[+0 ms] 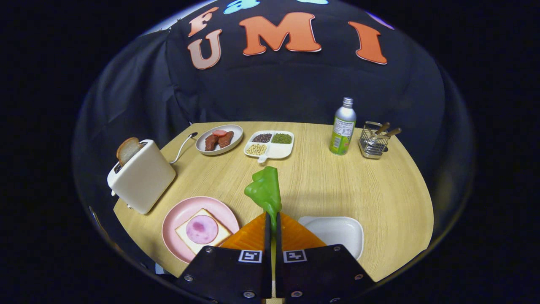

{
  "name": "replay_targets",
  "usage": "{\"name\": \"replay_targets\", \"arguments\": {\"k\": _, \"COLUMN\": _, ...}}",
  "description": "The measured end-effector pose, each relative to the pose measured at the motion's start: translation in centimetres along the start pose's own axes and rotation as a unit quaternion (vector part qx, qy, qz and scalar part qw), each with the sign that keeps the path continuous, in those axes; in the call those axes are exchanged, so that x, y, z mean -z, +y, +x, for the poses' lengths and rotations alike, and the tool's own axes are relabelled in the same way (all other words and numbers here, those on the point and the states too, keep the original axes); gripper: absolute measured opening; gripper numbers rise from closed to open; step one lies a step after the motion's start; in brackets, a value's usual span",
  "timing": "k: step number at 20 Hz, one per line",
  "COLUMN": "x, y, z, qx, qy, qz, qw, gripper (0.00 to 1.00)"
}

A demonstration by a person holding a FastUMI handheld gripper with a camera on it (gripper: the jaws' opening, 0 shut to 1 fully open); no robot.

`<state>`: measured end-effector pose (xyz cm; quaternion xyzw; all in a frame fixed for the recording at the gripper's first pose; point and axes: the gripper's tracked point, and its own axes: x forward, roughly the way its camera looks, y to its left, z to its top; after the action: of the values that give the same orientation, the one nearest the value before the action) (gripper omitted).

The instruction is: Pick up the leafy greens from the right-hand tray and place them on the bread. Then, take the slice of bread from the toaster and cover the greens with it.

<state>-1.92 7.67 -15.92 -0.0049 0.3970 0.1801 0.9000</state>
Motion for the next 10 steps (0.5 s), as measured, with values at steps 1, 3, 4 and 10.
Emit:
{"name": "replay_targets", "arguments": {"k": 1, "x": -0.1, "y": 0.7, "z": 0.2, "qx": -0.005, "qy": 0.001, "qz": -0.006, "qw": 1.0, "gripper": 0.04}}
{"name": "replay_targets", "arguments": {"k": 3, "x": 0.0, "y": 1.9, "z": 0.7, "qx": -0.014, "qy": 0.005, "qz": -0.011, "qw": 1.0, "gripper": 0.04}}
{"name": "replay_targets", "arguments": {"k": 4, "x": 0.2, "y": 2.5, "z": 0.9, "qx": -0.02, "qy": 0.008, "qz": -0.013, "qw": 1.0, "gripper": 0.04}}
{"name": "replay_targets", "arguments": {"k": 10, "x": 0.6, "y": 6.1, "z": 2.4, "qx": -0.051, "qy": 0.02, "qz": -0.032, "qw": 0.998, "gripper": 0.04}}
